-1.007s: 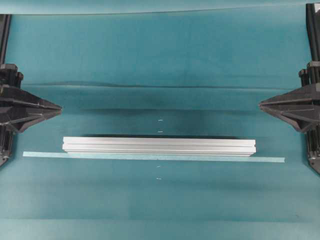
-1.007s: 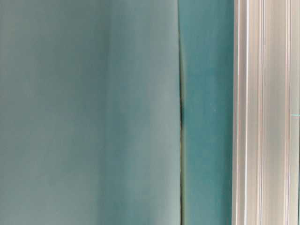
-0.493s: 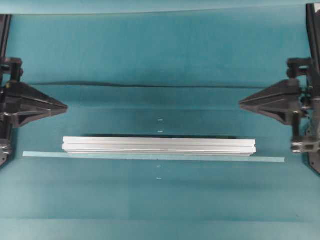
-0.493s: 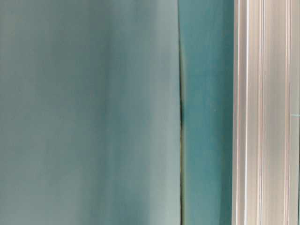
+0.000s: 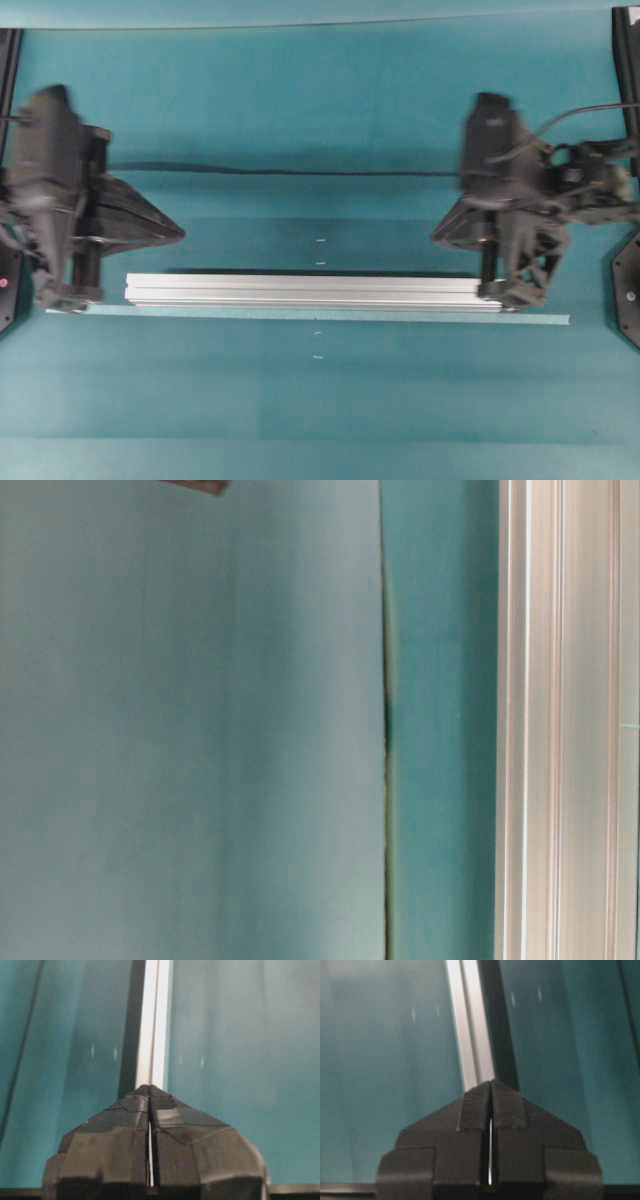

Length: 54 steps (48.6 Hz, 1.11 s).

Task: Lift the metal rail with both hands.
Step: 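Move both grippers down over the silver rail's left and right ends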

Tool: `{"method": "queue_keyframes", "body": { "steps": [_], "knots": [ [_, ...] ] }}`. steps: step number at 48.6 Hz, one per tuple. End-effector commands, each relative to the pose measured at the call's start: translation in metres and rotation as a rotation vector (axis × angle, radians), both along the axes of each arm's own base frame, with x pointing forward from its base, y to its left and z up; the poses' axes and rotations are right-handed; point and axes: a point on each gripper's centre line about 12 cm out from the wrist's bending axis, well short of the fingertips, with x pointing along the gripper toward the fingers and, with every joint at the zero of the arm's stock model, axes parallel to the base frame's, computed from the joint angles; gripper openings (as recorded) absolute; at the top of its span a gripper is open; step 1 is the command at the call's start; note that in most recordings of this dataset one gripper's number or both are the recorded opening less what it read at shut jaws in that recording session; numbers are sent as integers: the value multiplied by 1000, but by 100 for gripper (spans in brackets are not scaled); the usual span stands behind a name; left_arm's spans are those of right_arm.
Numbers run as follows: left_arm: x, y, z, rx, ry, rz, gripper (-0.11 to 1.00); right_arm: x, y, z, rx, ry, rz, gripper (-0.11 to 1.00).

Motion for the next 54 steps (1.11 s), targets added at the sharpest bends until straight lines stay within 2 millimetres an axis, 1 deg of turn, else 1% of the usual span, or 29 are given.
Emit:
{"method": "queue_keyframes", "body": {
  "steps": [1, 5, 14, 18, 28, 33, 37, 40, 43, 49, 51, 54],
  "knots": [
    [9, 0, 3, 4, 58, 0, -4, 11, -4, -2, 2, 72, -5, -3],
    [15, 1, -6, 11, 143, -3, -4, 19, -11, -9, -1, 135, -18, -3],
    [26, 2, -18, 51, 285, -35, -4, 29, -15, -22, 3, 198, -20, -2],
    [28, 2, -25, 68, 333, -53, -4, 31, -15, -28, 5, 218, -20, -2],
    [32, 4, -41, 67, 404, -55, -4, 35, -14, -34, -7, 220, 5, 1],
    [35, 4, -43, 65, 413, -52, -3, 38, -11, -33, -21, 196, 36, 6],
    [35, 4, -46, 64, 425, -53, 1, 39, -10, -33, -34, 189, 63, 15],
    [35, 5, -47, 65, 430, -52, 8, 40, -8, -36, -40, 197, 82, 26],
    [34, 4, -49, 65, 436, -53, 19, 40, -6, -40, -43, 221, 101, 43],
    [33, 3, -52, 67, 459, -59, 55, 38, 0, -53, -41, 288, 132, 80],
    [33, 3, -53, 65, 465, -60, 67, 38, 2, -56, -39, 308, 139, 88],
    [34, 2, -56, 64, 479, -62, 84, 38, 3, -60, -40, 327, 150, 97]
  ]
}}
